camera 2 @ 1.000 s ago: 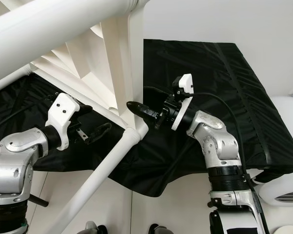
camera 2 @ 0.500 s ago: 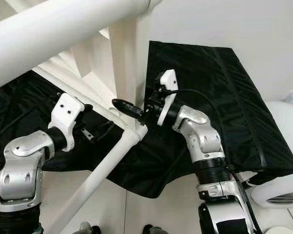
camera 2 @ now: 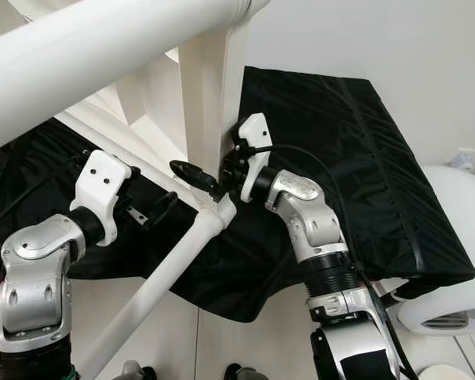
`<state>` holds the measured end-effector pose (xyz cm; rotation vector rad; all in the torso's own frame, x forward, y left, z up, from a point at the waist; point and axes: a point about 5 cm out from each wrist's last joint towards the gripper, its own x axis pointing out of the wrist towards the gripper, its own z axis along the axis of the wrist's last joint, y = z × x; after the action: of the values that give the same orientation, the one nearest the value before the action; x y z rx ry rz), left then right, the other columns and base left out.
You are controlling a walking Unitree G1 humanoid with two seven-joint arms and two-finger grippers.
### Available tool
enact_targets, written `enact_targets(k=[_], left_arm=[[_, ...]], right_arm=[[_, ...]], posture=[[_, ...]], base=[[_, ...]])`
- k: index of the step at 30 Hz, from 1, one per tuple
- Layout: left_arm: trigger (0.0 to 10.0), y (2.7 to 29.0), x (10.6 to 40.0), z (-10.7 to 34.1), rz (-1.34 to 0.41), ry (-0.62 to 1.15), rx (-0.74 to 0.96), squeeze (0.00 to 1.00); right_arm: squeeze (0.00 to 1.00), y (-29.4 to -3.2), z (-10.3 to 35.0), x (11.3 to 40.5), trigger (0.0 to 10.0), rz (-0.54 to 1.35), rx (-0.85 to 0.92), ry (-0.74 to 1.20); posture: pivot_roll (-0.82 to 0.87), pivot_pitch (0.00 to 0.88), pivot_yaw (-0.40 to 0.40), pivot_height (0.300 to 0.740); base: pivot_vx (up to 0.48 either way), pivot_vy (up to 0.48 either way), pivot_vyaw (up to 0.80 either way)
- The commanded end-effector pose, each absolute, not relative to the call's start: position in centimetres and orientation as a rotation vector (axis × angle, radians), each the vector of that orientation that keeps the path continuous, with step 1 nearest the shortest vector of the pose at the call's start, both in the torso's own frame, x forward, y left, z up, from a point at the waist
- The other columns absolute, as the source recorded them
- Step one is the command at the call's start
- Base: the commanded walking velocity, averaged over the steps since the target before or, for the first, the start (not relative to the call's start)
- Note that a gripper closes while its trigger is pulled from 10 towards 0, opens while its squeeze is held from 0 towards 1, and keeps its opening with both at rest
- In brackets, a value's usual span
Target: Building children table
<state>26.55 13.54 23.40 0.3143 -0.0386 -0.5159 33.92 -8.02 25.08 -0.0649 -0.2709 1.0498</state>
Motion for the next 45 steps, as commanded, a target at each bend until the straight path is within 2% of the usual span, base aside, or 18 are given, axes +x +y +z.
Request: enact_targets(k=[1,3,4,6,7,22,28,33,45], left_arm=[[10.0,15.6,26.8,24.0,-0.065,-0.096,0.287,0.00],[10.0,15.5,26.7,24.0,-0.064,-0.094,0.286,0.00],[10.0,15.5,26.7,24.0,-0.067,-0.093,0.285,0.00],[10.0,15.5,26.6,24.0,-0.069,-0.093,0.285,0.00],[10.0,15.5,26.6,24.0,-0.068,-0.092,0.285,0.00],[10.0,15.3,26.2,23.8,-0.063,-0.077,0.278,0.00],[10.0,15.4,26.2,23.8,-0.059,-0.077,0.278,0.00],[10.0,15.0,27.1,23.9,-0.097,-0.082,0.272,0.00],[10.0,14.2,28.2,24.2,-0.179,-0.085,0.290,0.00]], right_arm=[[0.00,-7.6,24.5,33.6,10.0,1.025,-0.064,-0.252],[0.00,-7.4,23.8,33.2,10.0,1.009,-0.062,-0.238],[0.00,-7.3,23.5,33.2,4.3,0.992,-0.060,-0.231],[0.00,-7.2,23.3,33.2,4.3,0.979,-0.060,-0.227],[0.00,-7.2,23.2,33.1,0.0,0.978,-0.059,-0.230],[0.00,-6.1,23.8,32.9,0.0,1.012,-0.094,-0.312],[0.00,-7.0,24.0,33.5,0.0,0.850,-0.075,-0.330],[0.00,-9.2,24.0,33.0,0.0,0.657,-0.010,-0.348],[0.00,-11.3,24.8,31.6,0.0,0.415,0.087,-0.435]], posture=[[0.05,0.153,-0.105,0.740],[0.05,0.153,-0.105,0.740],[0.06,0.152,-0.104,0.740],[0.06,0.152,-0.104,0.740],[0.05,0.153,-0.103,0.740],[0.06,0.156,-0.112,0.740],[0.04,0.156,-0.100,0.740],[-0.01,0.148,-0.057,0.740],[-0.04,0.156,0.015,0.740]], base=[[0.000,0.000,0.00],[0.000,0.000,0.00],[0.000,0.000,0.00],[0.000,0.000,0.00],[0.000,0.000,0.00],[0.000,0.000,0.00],[0.000,0.000,0.00],[0.000,0.000,0.00],[0.000,0.000,0.00]])
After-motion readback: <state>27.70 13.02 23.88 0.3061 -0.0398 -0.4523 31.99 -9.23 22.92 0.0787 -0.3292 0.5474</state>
